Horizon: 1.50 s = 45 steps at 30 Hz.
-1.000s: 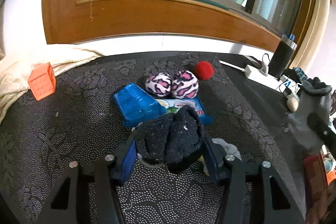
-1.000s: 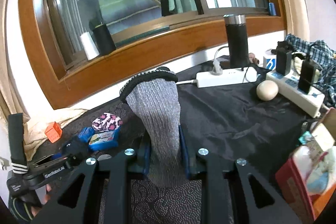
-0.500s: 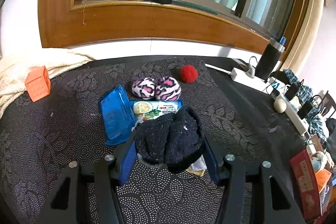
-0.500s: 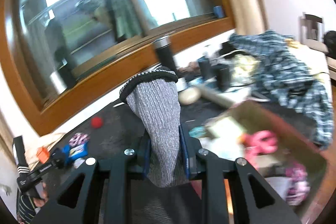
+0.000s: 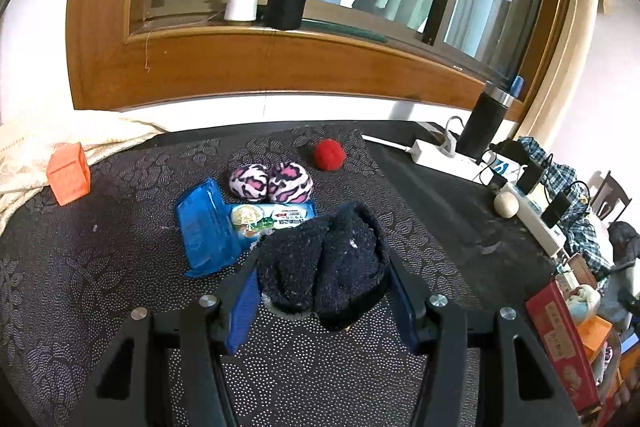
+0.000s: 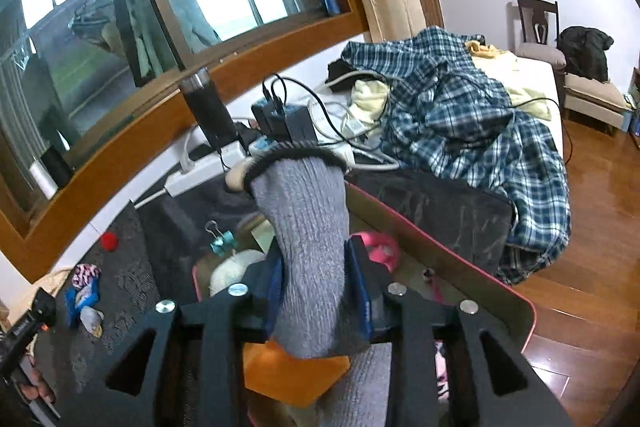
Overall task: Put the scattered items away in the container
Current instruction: 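Carry the grey sock and black fuzzy socks in both tools to the tin box, then open the right tool inside the tin box while the left tool releases the black socks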
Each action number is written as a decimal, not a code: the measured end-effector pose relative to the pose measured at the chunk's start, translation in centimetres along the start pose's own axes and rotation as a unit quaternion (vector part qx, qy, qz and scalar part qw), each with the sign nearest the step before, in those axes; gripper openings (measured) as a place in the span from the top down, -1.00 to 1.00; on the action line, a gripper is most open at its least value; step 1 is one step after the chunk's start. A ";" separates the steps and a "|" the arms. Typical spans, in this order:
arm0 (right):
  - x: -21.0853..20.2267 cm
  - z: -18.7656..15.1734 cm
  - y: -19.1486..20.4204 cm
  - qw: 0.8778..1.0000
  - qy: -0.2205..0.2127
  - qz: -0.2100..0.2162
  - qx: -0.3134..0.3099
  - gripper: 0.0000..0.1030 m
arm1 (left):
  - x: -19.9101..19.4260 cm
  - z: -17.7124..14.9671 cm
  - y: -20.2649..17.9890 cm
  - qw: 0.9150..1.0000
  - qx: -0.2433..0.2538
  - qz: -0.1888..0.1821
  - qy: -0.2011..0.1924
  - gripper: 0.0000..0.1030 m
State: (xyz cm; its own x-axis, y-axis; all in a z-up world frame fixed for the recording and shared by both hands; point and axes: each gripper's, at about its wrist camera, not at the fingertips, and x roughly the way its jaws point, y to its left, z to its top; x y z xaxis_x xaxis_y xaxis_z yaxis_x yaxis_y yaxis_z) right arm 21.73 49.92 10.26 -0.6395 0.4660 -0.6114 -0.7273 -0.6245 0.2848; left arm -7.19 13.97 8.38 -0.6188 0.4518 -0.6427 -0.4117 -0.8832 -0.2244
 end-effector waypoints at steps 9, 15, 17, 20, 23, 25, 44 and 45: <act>-0.9 -0.8 0.5 1.000 -0.014 -0.003 -0.014 0.03 | -0.2 0.1 -0.1 1.000 -0.001 -0.003 -0.002 -0.14; -1.2 -0.9 0.6 1.000 -0.015 0.000 -0.014 0.03 | -0.6 0.2 -0.2 1.000 0.000 -0.006 -0.006 -0.14; -1.3 -1.0 0.5 1.000 -0.014 0.000 -0.014 0.03 | -0.7 0.2 -0.3 1.000 0.001 -0.008 -0.008 -0.14; -1.6 -1.1 0.5 1.000 -0.013 0.000 -0.017 0.02 | -1.0 0.2 -0.5 1.000 0.005 -0.009 -0.010 -0.14; -1.8 -1.3 0.4 1.000 -0.014 -0.006 -0.020 -0.03 | -1.2 0.1 -0.9 1.000 0.010 -0.011 -0.012 -0.14; -2.1 -1.3 0.3 0.999 -0.018 -0.014 -0.024 -0.05 | -1.3 -0.1 -1.3 1.000 0.014 -0.012 -0.013 -0.14; -3.4 -1.7 -1.9 0.997 -0.049 -0.045 -0.040 -0.22 | -1.0 -2.7 -14.4 0.992 0.101 -0.073 0.017 -0.14; -3.5 -1.7 -2.1 0.997 -0.050 -0.045 -0.039 -0.22 | -0.8 -2.9 -15.4 0.991 0.106 -0.078 0.019 -0.14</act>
State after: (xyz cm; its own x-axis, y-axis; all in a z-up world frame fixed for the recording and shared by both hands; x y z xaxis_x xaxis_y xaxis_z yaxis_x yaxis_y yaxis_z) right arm 25.87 48.55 10.54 -0.5974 0.5800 -0.5538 -0.7634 -0.6228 0.1714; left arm 1.63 26.86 10.23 -0.5114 0.5726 -0.6408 -0.6351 -0.7541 -0.1670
